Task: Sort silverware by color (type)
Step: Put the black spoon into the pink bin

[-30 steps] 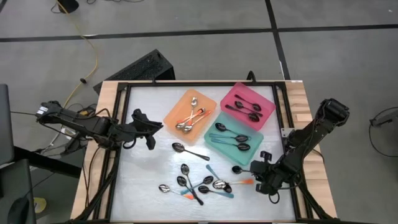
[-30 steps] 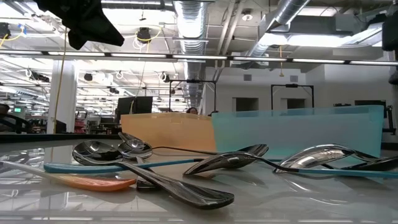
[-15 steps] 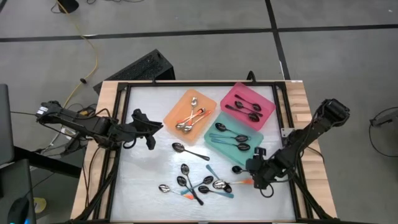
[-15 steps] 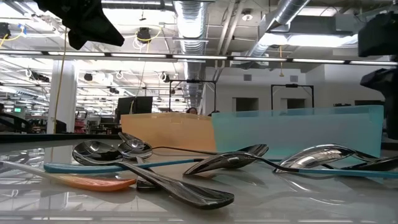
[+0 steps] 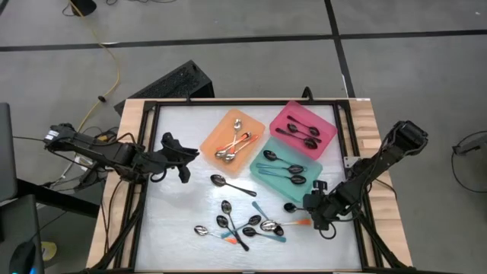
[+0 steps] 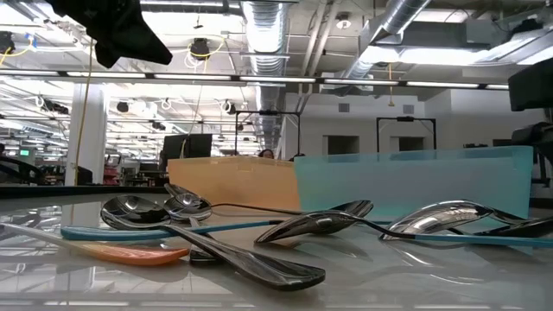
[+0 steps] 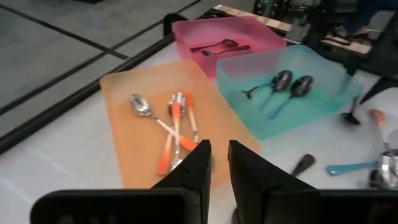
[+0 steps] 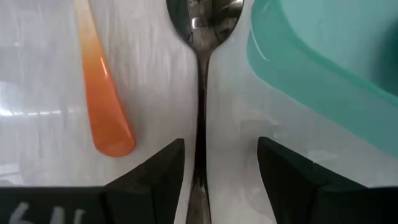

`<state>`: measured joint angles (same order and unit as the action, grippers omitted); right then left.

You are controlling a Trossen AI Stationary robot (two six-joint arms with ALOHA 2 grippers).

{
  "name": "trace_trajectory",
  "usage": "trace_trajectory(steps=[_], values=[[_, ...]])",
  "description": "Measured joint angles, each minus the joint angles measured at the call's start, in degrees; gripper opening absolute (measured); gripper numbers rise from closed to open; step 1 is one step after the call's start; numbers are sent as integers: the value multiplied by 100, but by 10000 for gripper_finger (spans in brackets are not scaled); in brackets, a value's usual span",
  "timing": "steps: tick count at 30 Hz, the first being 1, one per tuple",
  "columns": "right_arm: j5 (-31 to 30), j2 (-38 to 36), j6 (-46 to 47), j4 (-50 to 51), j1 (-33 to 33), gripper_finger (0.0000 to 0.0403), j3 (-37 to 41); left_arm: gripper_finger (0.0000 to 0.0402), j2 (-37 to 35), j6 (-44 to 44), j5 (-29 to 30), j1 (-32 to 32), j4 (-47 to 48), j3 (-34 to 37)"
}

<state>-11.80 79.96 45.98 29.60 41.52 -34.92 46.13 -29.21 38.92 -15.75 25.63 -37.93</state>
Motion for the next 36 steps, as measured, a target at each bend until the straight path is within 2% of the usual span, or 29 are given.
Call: trace_trajectory(steps=[3,10,14,18,26,33,36], values=[[-2,0,-3,-4,2,219,-2,41,0,4,176,1,97,0],[3,352,-47,-65,-1,217,-22,41,2,-39,192,2,192,0],[4,421,-16,-68,-5,203,-32,41,2,-42,198,2,192,0],[16,433,-14,-43,-5,166,-32,41,2,-44,198,2,193,0],[76,446,15,-112,-7,64,-23,41,2,-55,205,2,194,0],[123,446,-1,-74,-5,14,-86,41,2,-57,241,2,194,0],[164,470,-59,29,-6,6,-189,41,2,-57,242,2,196,0]])
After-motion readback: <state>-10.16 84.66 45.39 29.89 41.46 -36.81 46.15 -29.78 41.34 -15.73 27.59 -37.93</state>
